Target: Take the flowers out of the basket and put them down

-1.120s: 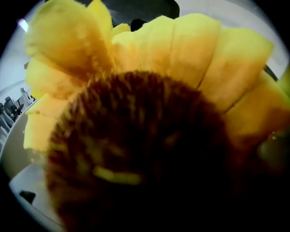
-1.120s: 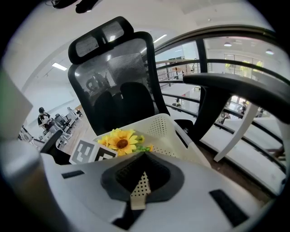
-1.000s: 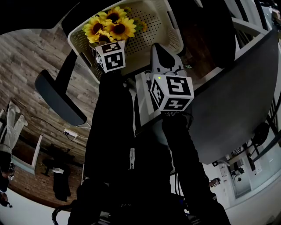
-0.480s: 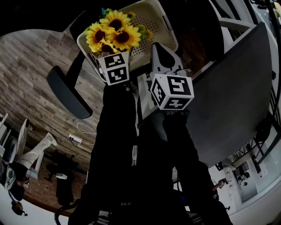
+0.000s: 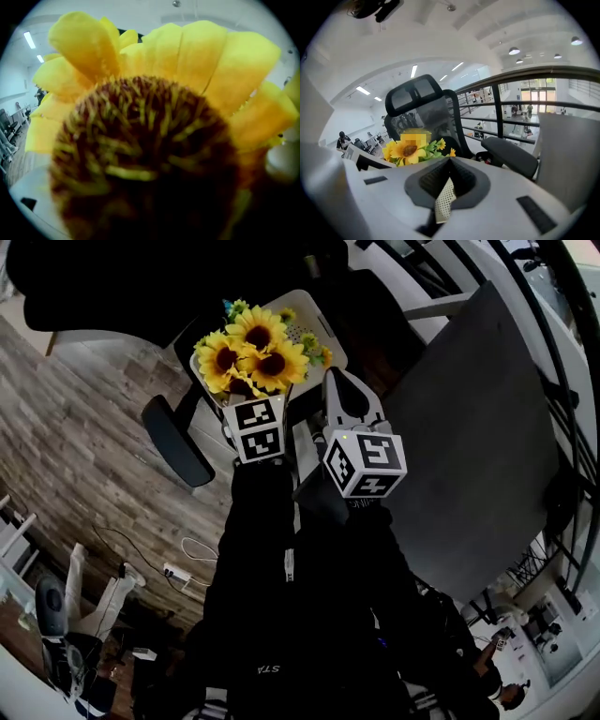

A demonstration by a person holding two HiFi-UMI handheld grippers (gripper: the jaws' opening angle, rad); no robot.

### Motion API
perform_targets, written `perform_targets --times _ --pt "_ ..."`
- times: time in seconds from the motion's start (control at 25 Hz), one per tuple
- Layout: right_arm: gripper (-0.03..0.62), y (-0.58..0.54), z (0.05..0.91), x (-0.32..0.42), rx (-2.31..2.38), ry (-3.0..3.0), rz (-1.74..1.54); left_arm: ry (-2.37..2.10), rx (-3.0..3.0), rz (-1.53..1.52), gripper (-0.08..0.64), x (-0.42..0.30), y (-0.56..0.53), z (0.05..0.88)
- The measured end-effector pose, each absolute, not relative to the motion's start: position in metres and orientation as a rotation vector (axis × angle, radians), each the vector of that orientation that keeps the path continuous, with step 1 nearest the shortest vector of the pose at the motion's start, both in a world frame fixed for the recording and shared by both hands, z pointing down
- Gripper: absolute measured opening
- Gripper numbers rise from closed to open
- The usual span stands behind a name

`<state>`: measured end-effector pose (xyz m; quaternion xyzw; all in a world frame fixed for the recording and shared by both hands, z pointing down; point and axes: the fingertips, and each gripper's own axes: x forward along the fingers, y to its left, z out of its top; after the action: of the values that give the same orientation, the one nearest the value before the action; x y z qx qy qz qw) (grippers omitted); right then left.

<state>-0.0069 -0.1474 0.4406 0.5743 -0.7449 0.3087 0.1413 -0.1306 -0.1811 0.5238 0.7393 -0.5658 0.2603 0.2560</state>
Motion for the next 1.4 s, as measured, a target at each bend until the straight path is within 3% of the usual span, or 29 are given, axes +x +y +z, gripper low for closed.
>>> perform_targets --times 0.56,1.4 --pt "0.012 -0.058 0.277 0.079 1.911 -2.098 0.761 -1.263 2.303 0.769 0.571 -0.03 -0.099 0.362" --pt "0.012 0.124 0.233 0.285 2.356 -1.659 0.729 -0.711 2.602 0.94 0.571 0.17 0.043 0.332"
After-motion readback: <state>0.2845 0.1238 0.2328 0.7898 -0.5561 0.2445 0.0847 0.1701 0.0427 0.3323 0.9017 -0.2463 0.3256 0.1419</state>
